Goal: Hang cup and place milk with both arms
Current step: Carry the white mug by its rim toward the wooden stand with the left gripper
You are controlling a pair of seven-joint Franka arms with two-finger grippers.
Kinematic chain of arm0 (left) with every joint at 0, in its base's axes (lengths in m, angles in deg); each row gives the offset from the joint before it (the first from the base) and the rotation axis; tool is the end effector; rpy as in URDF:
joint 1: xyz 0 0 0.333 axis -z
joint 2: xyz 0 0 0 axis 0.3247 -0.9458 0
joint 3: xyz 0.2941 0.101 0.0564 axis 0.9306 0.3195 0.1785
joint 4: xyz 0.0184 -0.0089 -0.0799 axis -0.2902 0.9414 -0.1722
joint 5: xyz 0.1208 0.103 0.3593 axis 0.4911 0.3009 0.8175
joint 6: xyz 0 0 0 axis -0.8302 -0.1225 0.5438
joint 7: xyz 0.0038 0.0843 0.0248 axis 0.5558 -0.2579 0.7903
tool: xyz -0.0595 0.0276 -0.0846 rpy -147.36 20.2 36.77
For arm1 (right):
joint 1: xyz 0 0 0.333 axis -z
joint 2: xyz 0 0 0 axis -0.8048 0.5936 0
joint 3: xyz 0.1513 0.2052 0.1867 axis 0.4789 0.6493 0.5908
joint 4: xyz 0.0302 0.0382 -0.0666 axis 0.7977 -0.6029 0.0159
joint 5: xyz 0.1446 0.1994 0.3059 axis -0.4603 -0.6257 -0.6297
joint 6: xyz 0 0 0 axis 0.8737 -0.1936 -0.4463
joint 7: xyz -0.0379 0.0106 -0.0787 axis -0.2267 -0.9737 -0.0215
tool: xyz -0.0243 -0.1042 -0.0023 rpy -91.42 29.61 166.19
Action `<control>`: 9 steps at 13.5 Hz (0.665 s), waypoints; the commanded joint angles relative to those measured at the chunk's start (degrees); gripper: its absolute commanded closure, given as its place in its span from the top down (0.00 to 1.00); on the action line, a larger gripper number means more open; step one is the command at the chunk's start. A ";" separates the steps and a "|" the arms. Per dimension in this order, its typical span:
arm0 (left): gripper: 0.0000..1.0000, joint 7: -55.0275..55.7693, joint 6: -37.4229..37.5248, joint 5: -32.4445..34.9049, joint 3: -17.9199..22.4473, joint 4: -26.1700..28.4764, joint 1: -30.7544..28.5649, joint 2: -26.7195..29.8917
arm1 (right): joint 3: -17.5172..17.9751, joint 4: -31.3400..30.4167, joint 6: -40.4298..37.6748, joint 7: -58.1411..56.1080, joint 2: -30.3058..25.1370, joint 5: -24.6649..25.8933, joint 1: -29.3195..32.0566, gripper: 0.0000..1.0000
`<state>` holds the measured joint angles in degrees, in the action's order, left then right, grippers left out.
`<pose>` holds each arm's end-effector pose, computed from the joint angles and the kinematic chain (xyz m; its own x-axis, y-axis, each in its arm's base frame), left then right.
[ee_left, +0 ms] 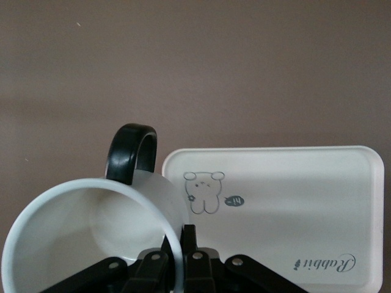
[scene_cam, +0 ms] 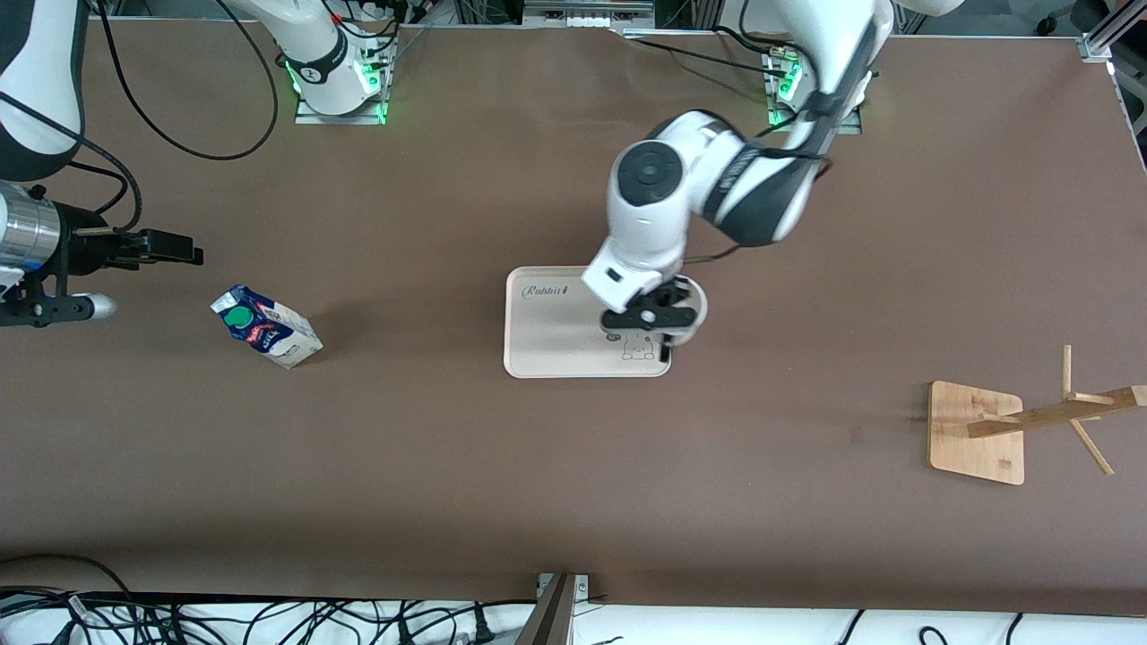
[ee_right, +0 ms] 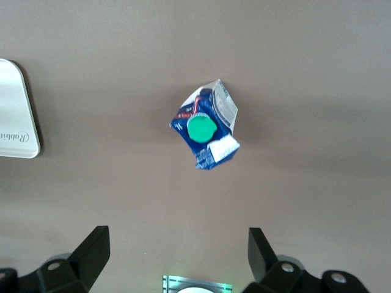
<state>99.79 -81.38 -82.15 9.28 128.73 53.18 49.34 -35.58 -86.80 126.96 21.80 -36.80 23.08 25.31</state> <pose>0.5824 -0.3981 0.3810 0.9980 0.0104 0.0624 0.0144 -0.9978 -0.0646 0.6092 -0.0165 0.5205 0.9717 0.0704 -0.2257 0.0485 -0.9937 -0.1015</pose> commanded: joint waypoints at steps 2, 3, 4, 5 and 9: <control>0.00 -7.64 7.29 0.57 -0.43 -8.27 -6.96 -0.29 | 0.42 4.60 -1.17 -0.41 0.15 3.23 -0.47 1.00; 0.00 -7.90 7.57 0.65 -0.61 -9.68 -9.51 -0.21 | 0.33 4.79 -0.65 -0.67 0.33 3.32 -0.47 1.00; 0.00 -9.99 7.74 0.74 -0.87 -10.22 -11.79 -0.21 | 0.33 5.14 -0.21 -0.85 0.50 4.54 -0.38 1.00; 0.00 -13.84 9.14 0.83 -0.87 -10.75 -13.04 -0.03 | 0.50 6.27 0.23 -1.02 0.59 6.20 -0.47 1.00; 0.00 -18.97 11.96 0.48 0.18 -11.19 -17.50 3.81 | 6.34 6.72 1.65 -3.41 0.86 8.85 3.10 1.00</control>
<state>83.70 -71.31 -82.14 9.48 118.29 38.71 50.30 -34.21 -81.46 128.76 19.14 -36.52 30.38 25.02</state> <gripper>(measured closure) 0.943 0.000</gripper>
